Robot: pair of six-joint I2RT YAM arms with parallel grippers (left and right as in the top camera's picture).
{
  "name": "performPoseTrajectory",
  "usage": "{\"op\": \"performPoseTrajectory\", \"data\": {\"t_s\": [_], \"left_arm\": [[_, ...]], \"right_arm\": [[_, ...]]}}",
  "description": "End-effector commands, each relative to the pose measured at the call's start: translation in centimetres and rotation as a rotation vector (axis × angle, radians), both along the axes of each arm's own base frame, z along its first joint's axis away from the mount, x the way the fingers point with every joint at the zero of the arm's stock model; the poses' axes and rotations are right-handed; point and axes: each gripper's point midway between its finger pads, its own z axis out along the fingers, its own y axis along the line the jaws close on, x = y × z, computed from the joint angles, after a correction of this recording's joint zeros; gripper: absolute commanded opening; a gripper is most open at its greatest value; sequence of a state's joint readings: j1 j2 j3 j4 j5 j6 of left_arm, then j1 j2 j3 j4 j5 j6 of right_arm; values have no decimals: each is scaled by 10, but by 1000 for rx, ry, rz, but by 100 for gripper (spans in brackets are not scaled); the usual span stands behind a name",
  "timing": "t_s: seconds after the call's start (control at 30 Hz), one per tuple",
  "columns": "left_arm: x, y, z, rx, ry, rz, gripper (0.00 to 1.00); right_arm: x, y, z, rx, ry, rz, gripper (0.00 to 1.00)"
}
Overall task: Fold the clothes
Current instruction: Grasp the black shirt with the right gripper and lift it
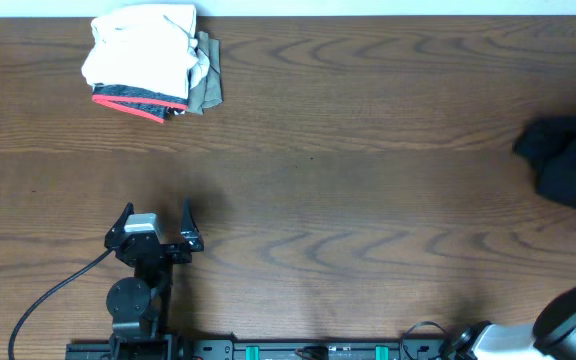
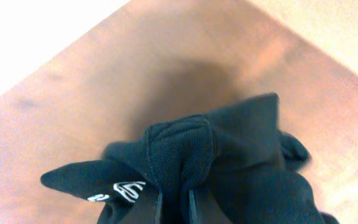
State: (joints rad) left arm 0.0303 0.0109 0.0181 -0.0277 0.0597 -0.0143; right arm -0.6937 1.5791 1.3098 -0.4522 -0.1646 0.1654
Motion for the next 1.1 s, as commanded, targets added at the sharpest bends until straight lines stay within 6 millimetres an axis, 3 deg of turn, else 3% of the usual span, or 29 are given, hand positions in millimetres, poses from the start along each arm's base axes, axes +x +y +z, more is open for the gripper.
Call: {"op": "performPoseTrajectory", "data": {"t_s": [0.0,0.2,0.33,0.43,0.63,0.73,0.87,0.9,1.0,1.07], "left_arm": [[-1,0,-15,0,48,0,98],[-1,0,-15,1,48,0,98],[-1,0,-15,1,48,0,98],[-1,0,-15,1,48,0,98],[-1,0,-15,1,48,0,98],[-1,0,-15,0,48,0,98],[-1,0,-15,1,48,0,98],[-1,0,-15,0,48,0,98],[-1,0,-15,0,48,0,98],[-1,0,-15,1,48,0,98]], "right_arm": [[16,44,76,88,-266,123,1],[7,112,184,76,-560,289,1],[-7,157,223,51,-649,375,3],[-9,188,234,93,-677,430,3],[10,242,220,272,-644,499,4],[28,280,198,369,-577,543,11],[49,346,160,447,-459,666,21],[53,361,151,458,-431,693,24],[58,411,128,449,-371,829,55],[53,448,117,406,-353,977,70]]}}
